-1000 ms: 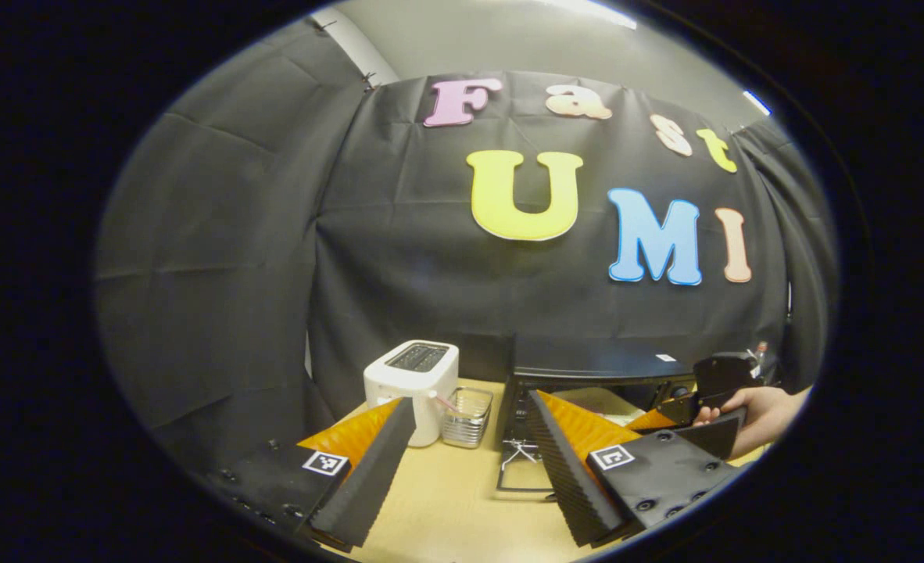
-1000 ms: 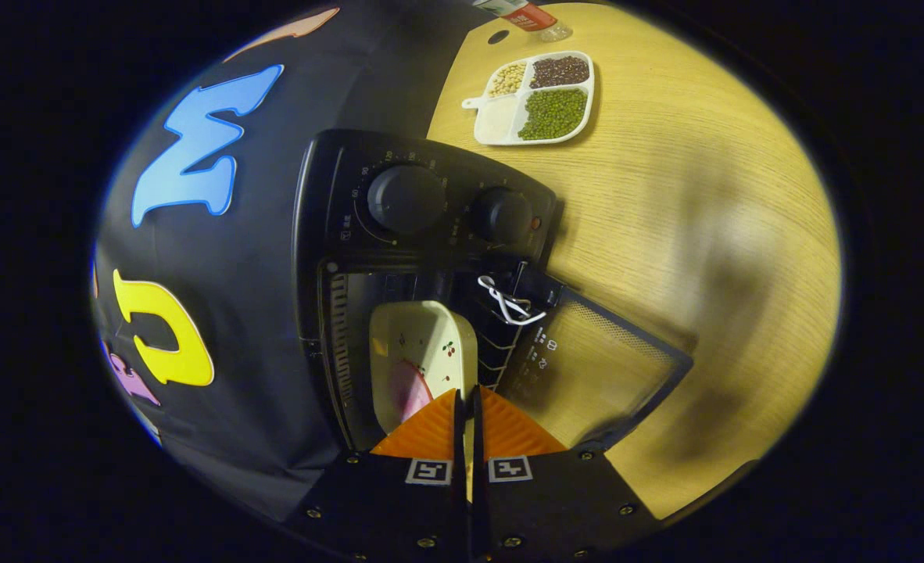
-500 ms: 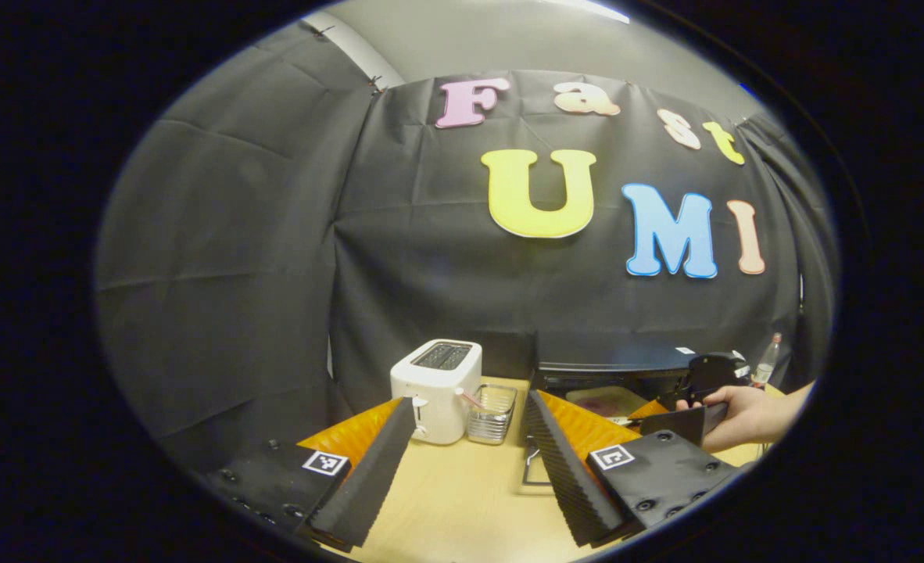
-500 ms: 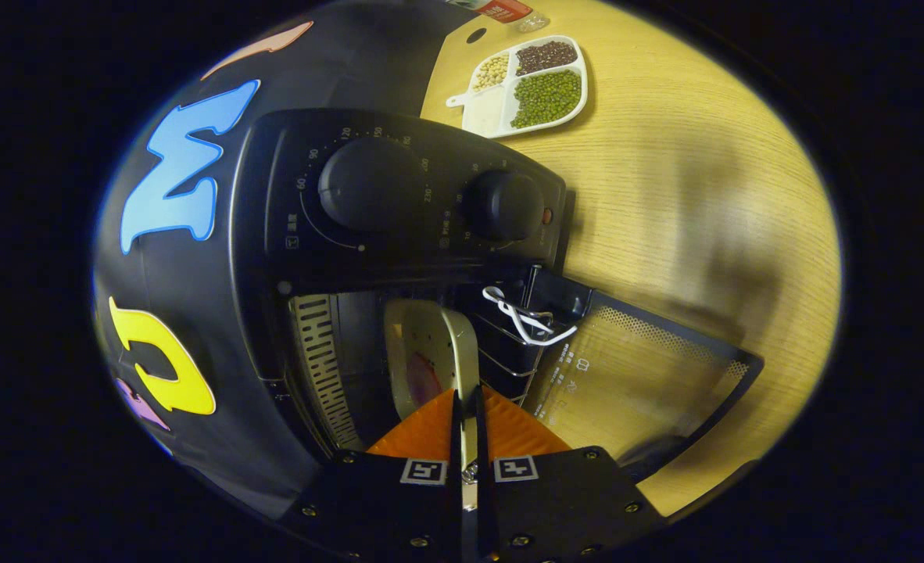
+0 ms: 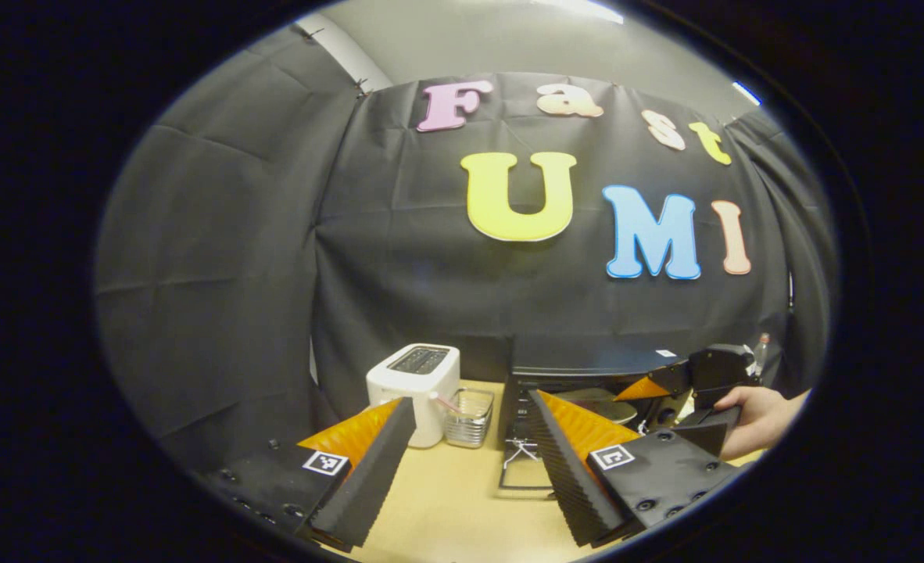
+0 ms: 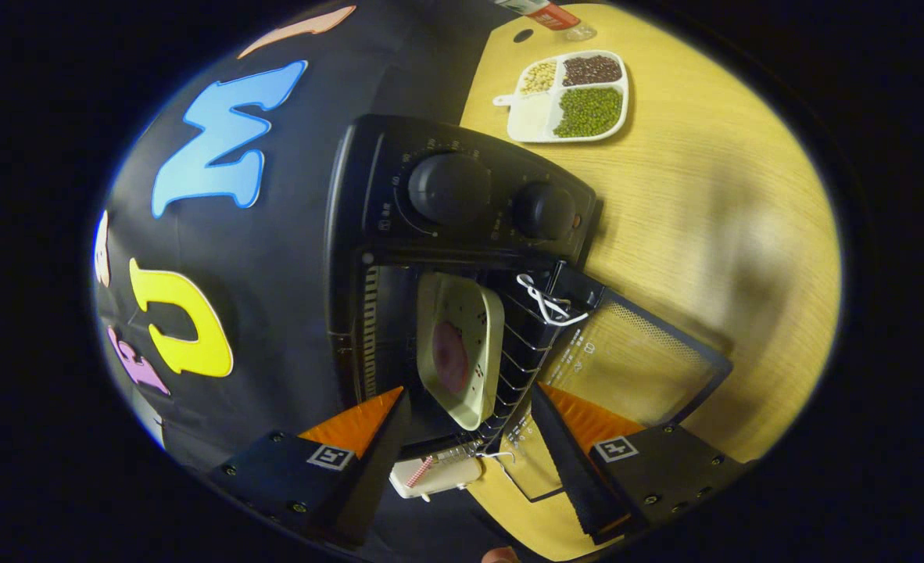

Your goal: Open the electric oven with the left hand, put the food in, and close the electric oven.

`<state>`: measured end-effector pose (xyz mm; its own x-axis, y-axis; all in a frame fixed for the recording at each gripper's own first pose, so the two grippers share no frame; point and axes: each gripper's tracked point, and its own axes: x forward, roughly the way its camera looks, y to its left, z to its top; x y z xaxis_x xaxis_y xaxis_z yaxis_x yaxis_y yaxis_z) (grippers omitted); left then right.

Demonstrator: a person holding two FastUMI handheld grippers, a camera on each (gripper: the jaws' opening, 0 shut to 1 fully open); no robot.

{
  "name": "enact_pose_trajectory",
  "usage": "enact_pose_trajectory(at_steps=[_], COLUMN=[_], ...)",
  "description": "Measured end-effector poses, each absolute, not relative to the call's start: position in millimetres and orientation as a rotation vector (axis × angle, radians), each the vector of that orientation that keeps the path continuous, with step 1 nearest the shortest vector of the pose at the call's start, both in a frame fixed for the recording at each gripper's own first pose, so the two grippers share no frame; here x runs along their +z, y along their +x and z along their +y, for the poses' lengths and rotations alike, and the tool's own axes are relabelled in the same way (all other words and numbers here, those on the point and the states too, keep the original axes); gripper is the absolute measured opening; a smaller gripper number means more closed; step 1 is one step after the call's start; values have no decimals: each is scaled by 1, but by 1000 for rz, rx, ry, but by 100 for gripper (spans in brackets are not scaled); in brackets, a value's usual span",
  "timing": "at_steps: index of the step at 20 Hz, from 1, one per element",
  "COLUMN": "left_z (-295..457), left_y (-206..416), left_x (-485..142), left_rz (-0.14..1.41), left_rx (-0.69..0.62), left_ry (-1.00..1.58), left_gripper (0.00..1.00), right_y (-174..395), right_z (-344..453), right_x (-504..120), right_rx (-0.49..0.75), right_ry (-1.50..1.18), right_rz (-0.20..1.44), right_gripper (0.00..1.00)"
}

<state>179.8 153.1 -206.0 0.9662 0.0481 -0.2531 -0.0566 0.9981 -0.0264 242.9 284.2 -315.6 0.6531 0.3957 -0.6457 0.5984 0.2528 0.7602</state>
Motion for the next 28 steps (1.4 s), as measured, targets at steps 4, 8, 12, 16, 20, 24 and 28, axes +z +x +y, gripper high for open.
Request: enact_pose_trajectory(at_steps=[4,8,12,16,20,24,28], left_z=[134,114,94,67,47,31,17], left_y=[173,161,145,129,121,117,121], left_x=[-202,-202,-200,-198,-208,-227,-252], left_rz=[247,257,268,287,308,356,411], left_rx=[26,18,-1,-37,-68,-95,-128], left_ry=[-27,-42,-28,-34,-19,-26,-27], left_gripper=[96,100,100,97,97,97,100], right_y=[224,203,173,148,125,107,98], right_z=[268,240,209,168,128,88,59], right_x=[-298,-275,-250,-226,-211,-196,-183], right_rx=[-91,2,124,185,195,166,133], right_ry=[1253,1116,881,655,448,245,97], right_rz=[920,871,788,678,588,495,409], right_gripper=[97,97,98,98,97,98,98])
